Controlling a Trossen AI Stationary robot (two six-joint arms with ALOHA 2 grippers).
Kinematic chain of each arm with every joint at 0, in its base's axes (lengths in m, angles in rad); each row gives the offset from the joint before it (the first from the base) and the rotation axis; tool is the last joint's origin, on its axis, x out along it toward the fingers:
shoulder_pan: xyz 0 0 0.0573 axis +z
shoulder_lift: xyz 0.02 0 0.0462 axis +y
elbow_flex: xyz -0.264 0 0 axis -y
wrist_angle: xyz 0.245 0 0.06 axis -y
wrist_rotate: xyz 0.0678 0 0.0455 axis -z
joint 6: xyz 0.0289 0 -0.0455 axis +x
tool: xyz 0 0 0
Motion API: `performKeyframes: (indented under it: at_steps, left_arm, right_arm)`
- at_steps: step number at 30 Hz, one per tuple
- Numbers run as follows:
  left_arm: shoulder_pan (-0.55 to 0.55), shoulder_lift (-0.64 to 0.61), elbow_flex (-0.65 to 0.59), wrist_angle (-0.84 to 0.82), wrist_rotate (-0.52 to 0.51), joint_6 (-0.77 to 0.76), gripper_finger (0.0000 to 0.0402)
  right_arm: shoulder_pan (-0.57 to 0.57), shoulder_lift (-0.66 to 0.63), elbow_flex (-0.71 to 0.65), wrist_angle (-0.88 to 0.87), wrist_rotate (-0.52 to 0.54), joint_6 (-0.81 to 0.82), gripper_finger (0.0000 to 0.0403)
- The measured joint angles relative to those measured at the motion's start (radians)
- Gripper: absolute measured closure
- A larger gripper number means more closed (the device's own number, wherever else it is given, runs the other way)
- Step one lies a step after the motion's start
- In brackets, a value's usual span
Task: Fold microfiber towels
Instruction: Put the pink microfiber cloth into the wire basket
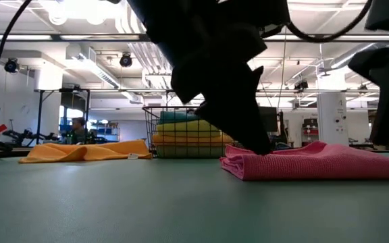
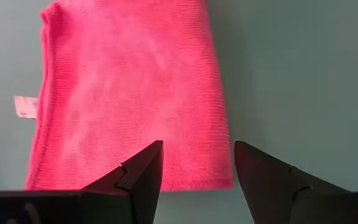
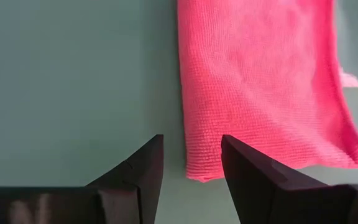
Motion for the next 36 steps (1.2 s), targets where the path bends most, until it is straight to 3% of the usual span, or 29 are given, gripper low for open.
performKeyframes:
  at_steps: [9,19,23,31,36]
  left_arm:
    - [0.01,0.047,-0.004,0.059,0.047,0.072,0.0219]
    - [0.014,0.068,-0.003,0.067,-0.004,0.066,0.0225]
    - [0.017,0.069,-0.003,0.066,-0.005,0.068,0.0263]
    - [0.028,0.071,-0.003,0.057,-0.018,0.069,0.0389]
    - [0.029,0.07,0.0,0.051,-0.011,0.069,0.0392]
  right_arm:
    - [-0.038,0.046,-0.001,-0.007,-0.01,0.007,0.025]
    - [-0.098,0.076,0.001,-0.002,-0.044,0.0,0.0263]
    - [-0.11,0.077,0.002,-0.001,-0.054,-0.021,0.0286]
    - [-0.114,0.079,0.005,0.001,-0.063,-0.03,0.0364]
    - [-0.116,0.082,0.034,-0.026,-0.07,-0.034,0.0392]
